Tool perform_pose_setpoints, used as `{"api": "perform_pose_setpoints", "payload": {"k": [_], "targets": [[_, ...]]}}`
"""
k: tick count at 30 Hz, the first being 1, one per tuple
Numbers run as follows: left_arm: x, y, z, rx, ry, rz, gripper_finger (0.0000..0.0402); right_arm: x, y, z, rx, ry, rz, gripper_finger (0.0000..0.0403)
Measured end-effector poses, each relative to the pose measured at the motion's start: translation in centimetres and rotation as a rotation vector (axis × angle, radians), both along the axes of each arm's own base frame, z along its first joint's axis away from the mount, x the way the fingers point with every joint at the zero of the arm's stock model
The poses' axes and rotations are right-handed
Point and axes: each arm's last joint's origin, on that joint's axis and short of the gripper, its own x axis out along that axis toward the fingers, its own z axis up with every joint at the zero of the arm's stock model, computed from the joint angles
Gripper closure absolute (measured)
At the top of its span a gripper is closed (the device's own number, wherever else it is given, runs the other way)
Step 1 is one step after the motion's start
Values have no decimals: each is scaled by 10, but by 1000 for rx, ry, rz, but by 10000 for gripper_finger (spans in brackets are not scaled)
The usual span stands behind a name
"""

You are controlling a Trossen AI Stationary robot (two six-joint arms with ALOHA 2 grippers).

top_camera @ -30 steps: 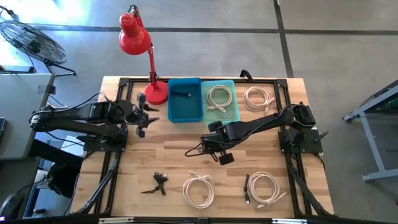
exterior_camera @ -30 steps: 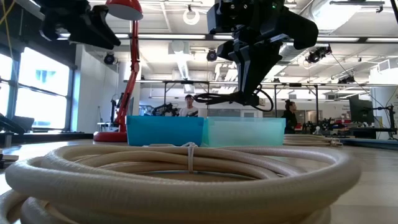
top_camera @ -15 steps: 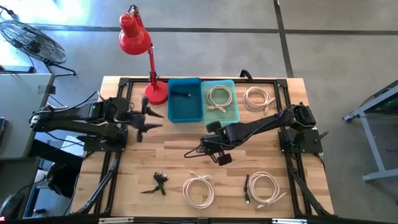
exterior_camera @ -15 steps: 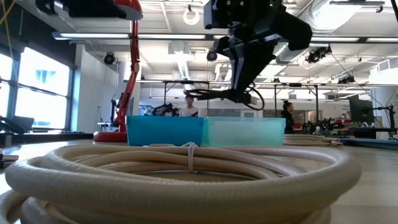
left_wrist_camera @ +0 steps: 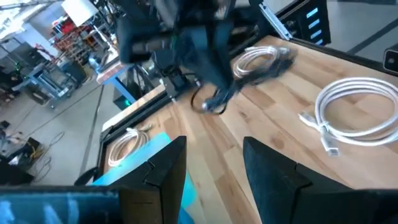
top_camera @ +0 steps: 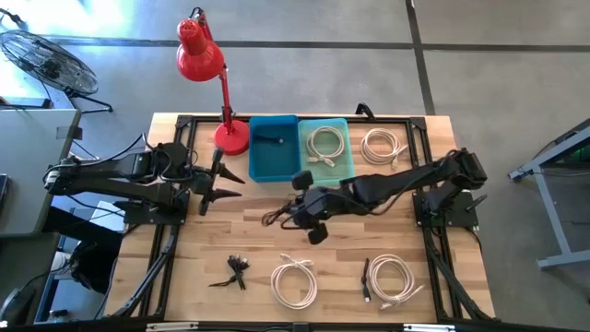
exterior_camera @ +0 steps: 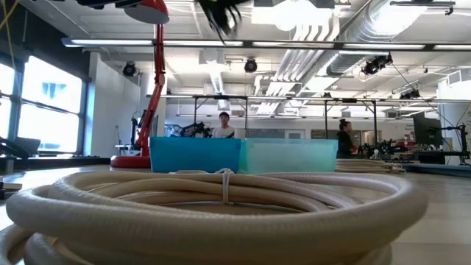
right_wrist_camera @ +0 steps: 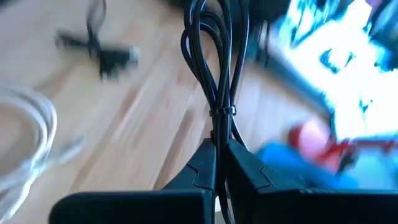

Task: Pick & Place USB Port
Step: Put the black USB cable into the blue bin

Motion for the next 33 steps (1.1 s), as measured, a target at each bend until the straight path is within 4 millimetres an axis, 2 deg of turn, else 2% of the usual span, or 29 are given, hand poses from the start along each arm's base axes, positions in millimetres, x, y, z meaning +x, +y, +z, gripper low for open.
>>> {"api": "perform_pose_setpoints", "payload": {"k": [4, 9, 19, 26, 33], "targets": [[3, 0, 3, -20, -33, -17, 247, 6, 4, 14, -45, -149, 85, 393], [12, -1, 4, -22, -56, -35, 247, 11, 0, 22, -75, -234, 111, 393], [50, -3, -1, -43, -114, -166, 247, 13, -8, 25, -97, -264, 116, 393], [61, -4, -3, -50, -135, -227, 247, 13, -8, 25, -100, -266, 117, 393], [64, -6, -1, -76, -166, -288, 247, 13, -8, 25, -102, -265, 115, 393]]}}
